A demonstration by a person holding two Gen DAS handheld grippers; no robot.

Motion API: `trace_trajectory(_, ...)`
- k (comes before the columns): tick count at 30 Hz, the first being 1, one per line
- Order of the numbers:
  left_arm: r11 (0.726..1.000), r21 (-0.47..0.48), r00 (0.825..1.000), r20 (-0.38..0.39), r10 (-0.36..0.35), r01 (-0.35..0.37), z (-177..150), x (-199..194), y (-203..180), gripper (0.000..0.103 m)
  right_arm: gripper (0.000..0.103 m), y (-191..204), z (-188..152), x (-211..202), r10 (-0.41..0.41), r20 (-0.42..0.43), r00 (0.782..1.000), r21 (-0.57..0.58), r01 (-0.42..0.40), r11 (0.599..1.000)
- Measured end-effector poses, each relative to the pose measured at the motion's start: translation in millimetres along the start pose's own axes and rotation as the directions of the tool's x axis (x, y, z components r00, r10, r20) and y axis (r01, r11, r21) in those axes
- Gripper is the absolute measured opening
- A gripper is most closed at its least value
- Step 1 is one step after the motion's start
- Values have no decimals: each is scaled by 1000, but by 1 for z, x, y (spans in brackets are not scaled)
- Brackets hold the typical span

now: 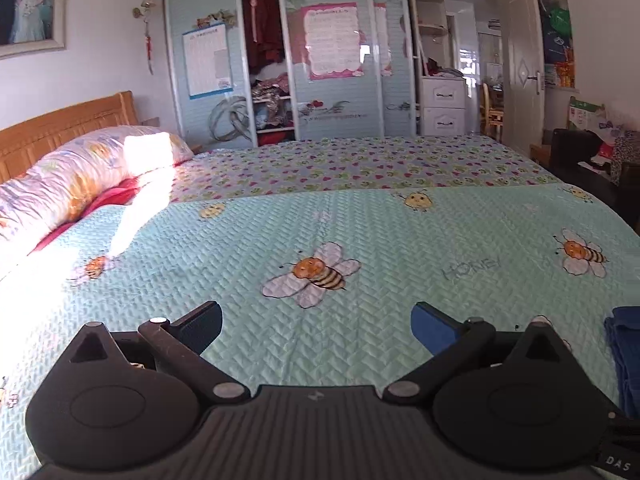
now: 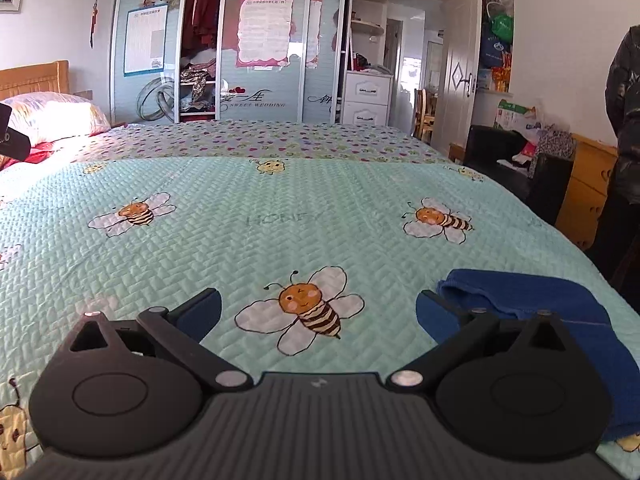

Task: Fold clothes

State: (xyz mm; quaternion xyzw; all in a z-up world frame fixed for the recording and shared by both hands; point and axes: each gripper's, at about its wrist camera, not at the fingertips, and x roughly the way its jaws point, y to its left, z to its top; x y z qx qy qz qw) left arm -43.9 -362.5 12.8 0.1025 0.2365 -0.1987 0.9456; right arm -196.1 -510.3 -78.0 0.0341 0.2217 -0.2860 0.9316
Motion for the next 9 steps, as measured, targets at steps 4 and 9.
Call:
trace_trajectory(4, 996, -11, 995, -39, -91, 90, -9, 42, -11, 103, 102, 3, 3, 31, -32, -2, 999, -17, 32, 999)
trace_trajectory(9, 988, -16, 986, -63, -156, 155, -26, 93, -37, 103, 102, 8, -1, 66, -41, -23, 999, -22, 41, 999)
